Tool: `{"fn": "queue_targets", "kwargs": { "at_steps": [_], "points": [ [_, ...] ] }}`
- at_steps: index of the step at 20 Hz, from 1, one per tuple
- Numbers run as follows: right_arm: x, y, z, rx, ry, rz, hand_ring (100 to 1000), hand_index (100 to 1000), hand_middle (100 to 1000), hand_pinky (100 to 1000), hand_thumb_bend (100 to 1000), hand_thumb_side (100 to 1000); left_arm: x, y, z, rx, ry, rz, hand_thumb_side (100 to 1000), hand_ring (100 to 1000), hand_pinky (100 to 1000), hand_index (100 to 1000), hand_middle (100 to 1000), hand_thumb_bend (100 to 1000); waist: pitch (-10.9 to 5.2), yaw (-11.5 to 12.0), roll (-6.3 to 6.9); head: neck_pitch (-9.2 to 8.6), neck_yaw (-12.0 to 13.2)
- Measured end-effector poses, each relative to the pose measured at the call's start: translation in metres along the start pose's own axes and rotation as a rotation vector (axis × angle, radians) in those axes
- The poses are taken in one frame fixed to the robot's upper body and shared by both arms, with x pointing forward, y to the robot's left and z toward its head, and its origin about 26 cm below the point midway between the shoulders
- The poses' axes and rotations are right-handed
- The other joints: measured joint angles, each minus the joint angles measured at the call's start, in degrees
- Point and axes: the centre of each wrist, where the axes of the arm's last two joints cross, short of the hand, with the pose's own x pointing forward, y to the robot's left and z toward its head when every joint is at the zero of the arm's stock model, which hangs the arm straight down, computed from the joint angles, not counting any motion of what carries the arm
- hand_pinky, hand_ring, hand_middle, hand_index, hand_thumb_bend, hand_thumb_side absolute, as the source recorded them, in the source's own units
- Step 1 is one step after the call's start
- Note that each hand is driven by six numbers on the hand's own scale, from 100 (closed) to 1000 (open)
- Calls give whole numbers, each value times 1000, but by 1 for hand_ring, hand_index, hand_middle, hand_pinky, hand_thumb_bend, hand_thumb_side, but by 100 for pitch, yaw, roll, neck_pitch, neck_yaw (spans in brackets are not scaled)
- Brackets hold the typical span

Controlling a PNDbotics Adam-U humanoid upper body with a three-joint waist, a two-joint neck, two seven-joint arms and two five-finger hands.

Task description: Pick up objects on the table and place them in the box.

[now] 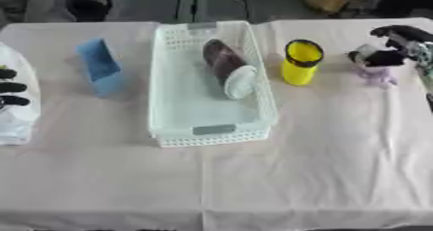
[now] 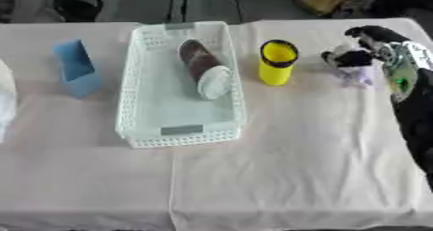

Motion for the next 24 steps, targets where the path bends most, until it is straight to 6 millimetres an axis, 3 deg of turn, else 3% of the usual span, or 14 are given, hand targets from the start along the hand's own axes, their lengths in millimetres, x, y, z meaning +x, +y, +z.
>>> {"fn": "queue_targets", "kwargs": {
  "at_steps": [7, 11, 14, 17, 21, 24],
  "points": [
    [-3, 4, 0, 29, 29, 37, 845, 977, 927, 764, 523, 688, 0, 0, -1, -1, -3, 0, 948, 640, 581, 837, 664, 244, 0, 11, 0, -17, -6],
    [-4, 5, -1, 37, 46, 60, 827, 966, 910, 723, 524, 603, 1, 0, -1, -1, -3, 1, 949, 640, 581, 837, 664, 245, 0, 13, -11, -23, -20],
    [-6, 6, -1, 37, 64, 73, 796, 955, 892, 662, 478, 516, 1, 0, -1, -2, -3, 1, 949, 640, 581, 837, 664, 245, 0, 24, -29, -38, -22],
    [-7, 8, -1, 38, 82, 92, 793, 953, 891, 657, 465, 492, 1, 0, -1, -2, -3, 1, 949, 640, 581, 837, 664, 245, 0, 39, -38, -39, -24],
    [-8, 10, -1, 29, 104, 116, 768, 940, 879, 611, 418, 383, 1, 0, -1, -2, -3, 1, 949, 640, 581, 837, 664, 245, 0, 74, -38, -40, -27],
    [-11, 14, -1, 5, 137, 130, 717, 921, 846, 532, 366, 294, 1, 0, -1, -2, -4, 1, 949, 640, 581, 837, 664, 245, 3, 80, -38, -41, -33]
  ]
}}
